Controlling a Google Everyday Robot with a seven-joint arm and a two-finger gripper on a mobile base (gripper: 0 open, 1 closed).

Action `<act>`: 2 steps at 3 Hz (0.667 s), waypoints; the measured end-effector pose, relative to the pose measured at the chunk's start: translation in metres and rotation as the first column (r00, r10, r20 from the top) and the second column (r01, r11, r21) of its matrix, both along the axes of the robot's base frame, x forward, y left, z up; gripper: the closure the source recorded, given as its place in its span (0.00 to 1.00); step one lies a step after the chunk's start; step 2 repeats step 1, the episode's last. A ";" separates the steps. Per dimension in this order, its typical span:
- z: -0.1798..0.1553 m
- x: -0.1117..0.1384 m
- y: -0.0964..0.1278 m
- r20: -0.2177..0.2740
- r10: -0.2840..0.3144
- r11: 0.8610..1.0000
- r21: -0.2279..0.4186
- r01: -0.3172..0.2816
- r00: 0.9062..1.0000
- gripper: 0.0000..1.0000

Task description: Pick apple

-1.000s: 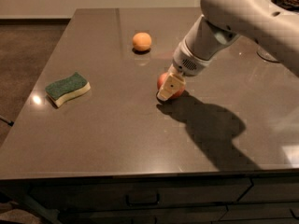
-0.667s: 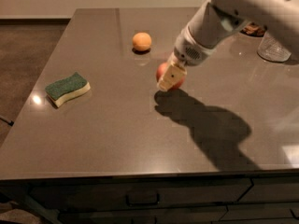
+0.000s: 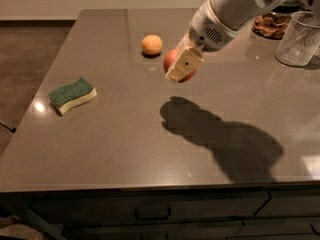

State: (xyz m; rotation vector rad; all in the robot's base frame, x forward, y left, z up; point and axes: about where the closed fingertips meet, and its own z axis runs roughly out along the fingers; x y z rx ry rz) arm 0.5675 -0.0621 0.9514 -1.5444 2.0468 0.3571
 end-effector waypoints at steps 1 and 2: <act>0.002 -0.001 0.001 0.001 0.004 1.000 0.004 -0.004 1.000 1.00; 0.002 -0.001 0.001 0.001 0.004 1.000 0.004 -0.004 1.000 1.00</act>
Offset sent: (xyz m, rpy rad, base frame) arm 0.0000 0.0000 0.0000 0.0000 0.0000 0.0000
